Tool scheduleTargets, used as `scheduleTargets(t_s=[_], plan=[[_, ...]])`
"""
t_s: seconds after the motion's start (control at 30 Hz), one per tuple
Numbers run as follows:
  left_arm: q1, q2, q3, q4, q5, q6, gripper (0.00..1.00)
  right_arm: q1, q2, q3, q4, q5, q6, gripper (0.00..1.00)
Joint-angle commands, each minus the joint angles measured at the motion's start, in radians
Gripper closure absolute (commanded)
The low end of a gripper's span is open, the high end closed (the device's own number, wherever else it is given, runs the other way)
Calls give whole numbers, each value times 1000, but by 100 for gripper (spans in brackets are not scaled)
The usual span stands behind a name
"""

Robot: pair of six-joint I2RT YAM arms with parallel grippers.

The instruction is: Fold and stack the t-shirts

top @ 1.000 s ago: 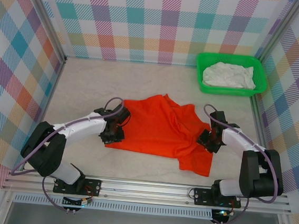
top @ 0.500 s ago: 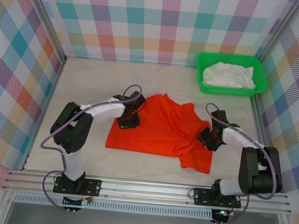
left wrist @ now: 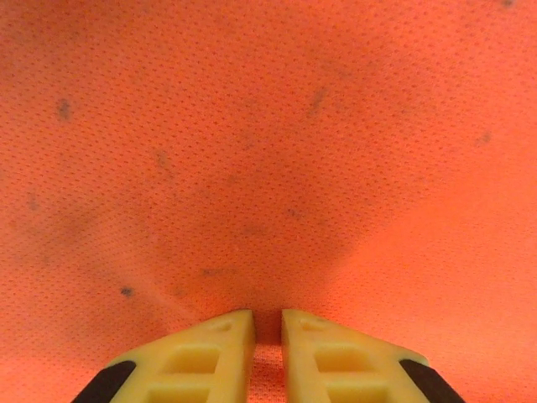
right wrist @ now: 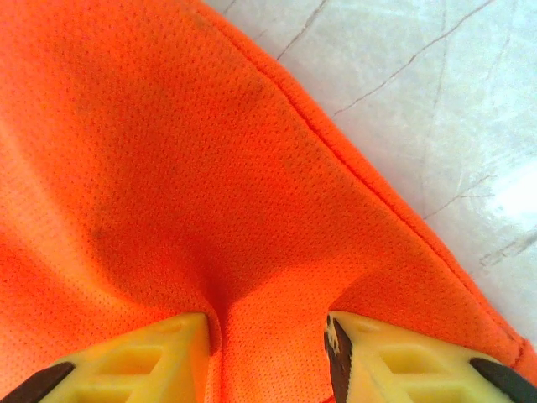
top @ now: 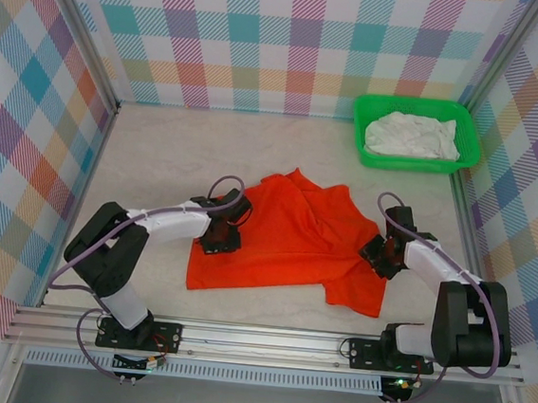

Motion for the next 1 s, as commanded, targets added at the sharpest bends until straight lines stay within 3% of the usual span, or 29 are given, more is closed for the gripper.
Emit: scheduleTargets(t_s=[0.0,0.1,0.27,0.43,0.57,0.73,0.97], plan=[[-10,-33,-12,-122,-25,-27,82,-6,-5,-21,-58,19,13,59],[-17,-79,62,-187,-42,-3,79,-6,-36,7,-94,3,-39,60],[-15,-91,273,-313,-103,77,60,-4,-111,142,-217,-53,-210,51],[28,-21,444,-365,-157,145,56,16,-88,321,-281,-141,-359,46],[121,61,495,-319,-115,187,57,73,54,503,-299,-200,-444,47],[211,172,544,-232,-63,232,57,194,320,780,-354,-139,-522,48],[272,343,667,-183,-27,263,57,281,701,1155,-415,-96,-587,53]])
